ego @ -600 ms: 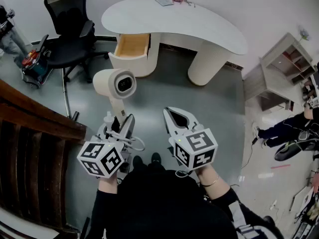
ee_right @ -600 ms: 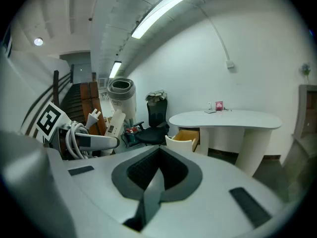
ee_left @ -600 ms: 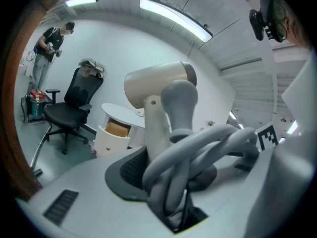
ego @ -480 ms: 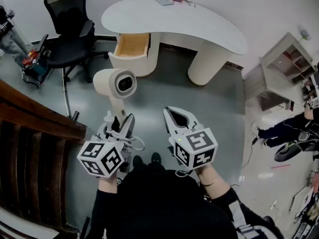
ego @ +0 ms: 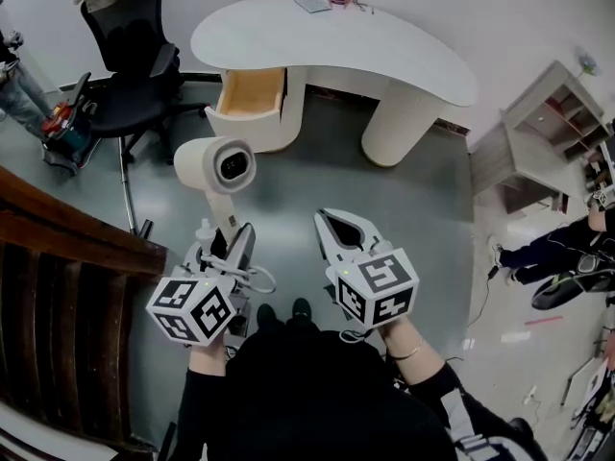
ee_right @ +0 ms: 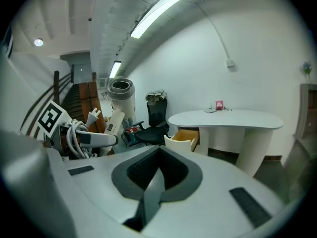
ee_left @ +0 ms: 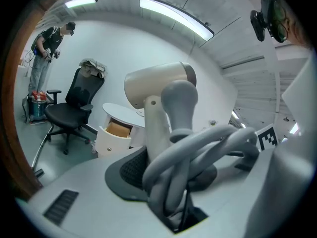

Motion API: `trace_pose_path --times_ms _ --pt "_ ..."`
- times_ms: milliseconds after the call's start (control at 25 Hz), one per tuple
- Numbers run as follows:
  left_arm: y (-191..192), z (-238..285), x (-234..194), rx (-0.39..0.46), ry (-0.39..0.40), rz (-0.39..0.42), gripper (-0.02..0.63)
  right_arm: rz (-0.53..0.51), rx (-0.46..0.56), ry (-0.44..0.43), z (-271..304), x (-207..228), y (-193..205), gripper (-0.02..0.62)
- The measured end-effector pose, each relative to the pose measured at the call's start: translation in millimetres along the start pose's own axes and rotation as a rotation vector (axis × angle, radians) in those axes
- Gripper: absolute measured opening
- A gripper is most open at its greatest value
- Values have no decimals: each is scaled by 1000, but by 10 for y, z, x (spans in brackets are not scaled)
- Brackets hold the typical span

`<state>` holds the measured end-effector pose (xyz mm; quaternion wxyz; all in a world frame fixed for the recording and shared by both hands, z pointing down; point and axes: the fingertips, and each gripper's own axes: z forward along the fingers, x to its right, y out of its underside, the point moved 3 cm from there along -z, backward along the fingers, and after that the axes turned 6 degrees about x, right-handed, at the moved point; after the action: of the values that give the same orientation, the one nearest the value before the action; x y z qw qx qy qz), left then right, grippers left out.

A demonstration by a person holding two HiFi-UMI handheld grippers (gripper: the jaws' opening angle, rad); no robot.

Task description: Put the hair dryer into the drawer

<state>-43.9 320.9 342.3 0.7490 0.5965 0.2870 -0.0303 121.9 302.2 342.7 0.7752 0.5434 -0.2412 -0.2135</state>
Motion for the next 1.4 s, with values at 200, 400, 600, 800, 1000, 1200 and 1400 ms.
trace_pose_path --times_ms 200,400,600,800,1000,1200,1400 --pt "-4 81 -24 19 -23 -12 169 -22 -22 -11 12 121 76 5" --pt "-69 152 -21 40 -52 6 169 -25 -26 4 -22 307 65 5" --pt "-200 247 -10 68 -63 10 169 -19 -5 53 -11 529 -7 5" --pt "-272 343 -19 81 -68 19 169 -12 -3 45 57 596 -33 5" --pt "-356 523 -65 78 -67 11 170 -11 -12 45 201 670 -79 5" --pt "-461 745 -226 73 -52 17 169 -17 -17 54 419 736 -153 5" --pt "-576 1038 -504 62 -43 19 169 -12 -33 72 759 836 -209 5"
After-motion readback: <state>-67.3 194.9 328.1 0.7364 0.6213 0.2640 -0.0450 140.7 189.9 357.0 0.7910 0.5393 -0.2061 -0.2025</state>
